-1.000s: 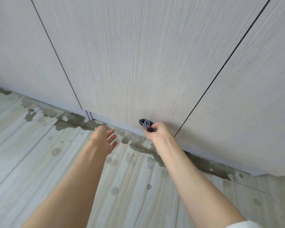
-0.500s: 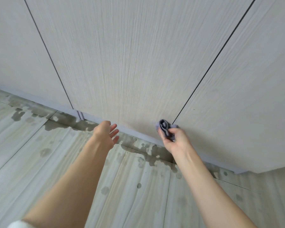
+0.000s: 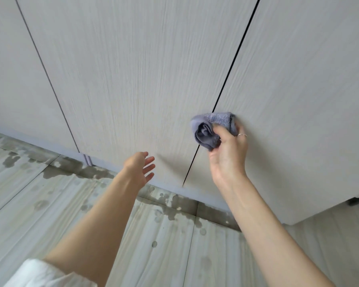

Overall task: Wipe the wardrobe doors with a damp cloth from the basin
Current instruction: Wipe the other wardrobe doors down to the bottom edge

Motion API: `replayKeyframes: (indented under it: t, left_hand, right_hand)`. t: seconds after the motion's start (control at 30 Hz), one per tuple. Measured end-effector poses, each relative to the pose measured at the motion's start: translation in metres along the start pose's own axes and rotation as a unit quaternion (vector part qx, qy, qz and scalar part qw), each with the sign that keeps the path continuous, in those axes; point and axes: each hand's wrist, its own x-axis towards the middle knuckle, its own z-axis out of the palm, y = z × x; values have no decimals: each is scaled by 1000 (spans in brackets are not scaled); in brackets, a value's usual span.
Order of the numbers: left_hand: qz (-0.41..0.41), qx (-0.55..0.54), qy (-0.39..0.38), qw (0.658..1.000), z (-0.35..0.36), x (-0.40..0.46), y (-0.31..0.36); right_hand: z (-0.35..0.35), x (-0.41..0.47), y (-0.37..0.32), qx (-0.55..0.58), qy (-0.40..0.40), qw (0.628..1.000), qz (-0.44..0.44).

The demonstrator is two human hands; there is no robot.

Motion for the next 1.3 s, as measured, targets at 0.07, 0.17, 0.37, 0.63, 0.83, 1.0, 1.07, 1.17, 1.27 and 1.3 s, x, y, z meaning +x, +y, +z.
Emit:
replayKeyframes:
  t: [0.07,0.17,0.37,0.63,0.83,1.0,1.07,1.17,1.27,1.3]
  left_hand:
    - [16,27,-14,999,1,-7,5]
    - [48,84,-37,995,-2,-19,9]
    - [37,188,-212,958,-17,-45,-21]
    - [66,152,-233,958,-32,-59,-28]
    - [254,155,-54,953,-42,-47,-41]
    - [356,254,-33,899,-55,-39,-50]
    - [347,274,-74,894,-65,-31,-48]
    - [292,234,-144,916,-84,-19,-46]
    - [279,177,-92,939,-95,-5,-43]
    - [281,168,-57,943,-96,0,-40]
  right_hand:
    - [-15,-1,-2,-101,-49,994,16]
    - [-48,-8,7,-333,-142,932,26]
    - [-62,-32,22,-520,-319,791,31]
    - [-50,-43,53,-442,-142,883,70]
    - [-34,-50,72,-152,-135,920,335]
    - [-19,-47,83,-175,-192,911,320]
    - [-13,-46,88,-224,-181,910,297]
    - [-7,-41,88,-427,-175,882,100]
    - [-1,-15,72,-649,-174,628,-392]
    - [1,-4,65,-642,-170,534,-523]
